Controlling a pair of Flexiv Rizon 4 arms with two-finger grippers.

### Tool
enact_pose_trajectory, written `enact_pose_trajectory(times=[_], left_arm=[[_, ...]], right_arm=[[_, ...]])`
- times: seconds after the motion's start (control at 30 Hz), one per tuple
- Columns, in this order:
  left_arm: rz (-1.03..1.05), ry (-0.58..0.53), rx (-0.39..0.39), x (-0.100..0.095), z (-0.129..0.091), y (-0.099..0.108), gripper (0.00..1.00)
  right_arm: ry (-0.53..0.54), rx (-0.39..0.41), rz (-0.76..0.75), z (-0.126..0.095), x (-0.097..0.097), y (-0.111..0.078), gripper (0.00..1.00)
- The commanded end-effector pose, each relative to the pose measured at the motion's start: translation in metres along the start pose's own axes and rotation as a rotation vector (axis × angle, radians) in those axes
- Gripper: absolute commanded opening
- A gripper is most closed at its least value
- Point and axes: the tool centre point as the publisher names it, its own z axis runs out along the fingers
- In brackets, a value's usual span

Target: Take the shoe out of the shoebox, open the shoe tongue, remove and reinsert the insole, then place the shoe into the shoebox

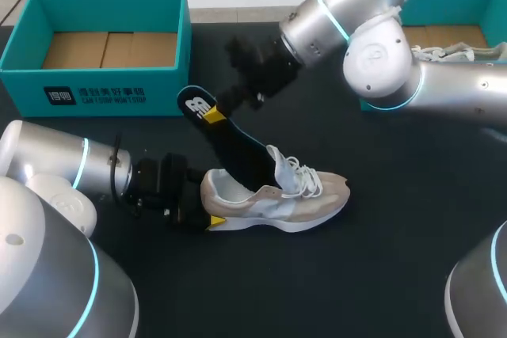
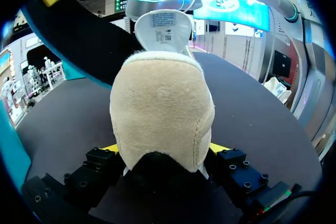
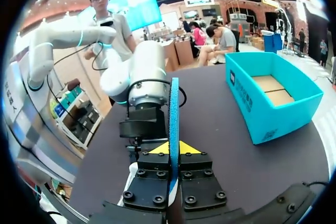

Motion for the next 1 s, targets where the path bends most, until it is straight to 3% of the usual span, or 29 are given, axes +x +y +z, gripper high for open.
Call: enact_pose_trajectory(times=[0.03, 0.27, 0.5, 0.77, 0.8, 0.83, 1.0], left_arm=[[0.000, 0.000, -0.001, 0.001, 0.001, 0.001, 0.00], [0.000, 0.000, -0.001, 0.001, 0.001, 0.001, 0.00], [0.000, 0.000, -0.001, 0.001, 0.001, 0.001, 0.00], [0.000, 0.000, -0.001, 0.001, 0.001, 0.001, 0.00], [0.000, 0.000, -0.001, 0.001, 0.001, 0.001, 0.00], [0.000, 0.000, -0.001, 0.001, 0.001, 0.001, 0.00], [0.000, 0.000, -0.001, 0.001, 0.001, 0.001, 0.00]], right_arm=[[-0.032, 0.002, 0.001, -0.002, 0.006, 0.000, 0.00], [-0.032, 0.002, 0.001, -0.002, 0.006, 0.000, 0.00], [-0.049, -0.137, 0.064, -0.013, -0.014, 0.045, 0.00], [-0.066, -0.336, 0.116, -0.043, -0.010, 0.090, 0.00], [-0.076, -0.318, 0.110, -0.046, -0.009, 0.095, 0.00], [-0.133, -0.250, 0.076, -0.052, -0.011, 0.102, 0.00], [-0.133, -0.250, 0.076, -0.052, -0.011, 0.102, 0.00]])
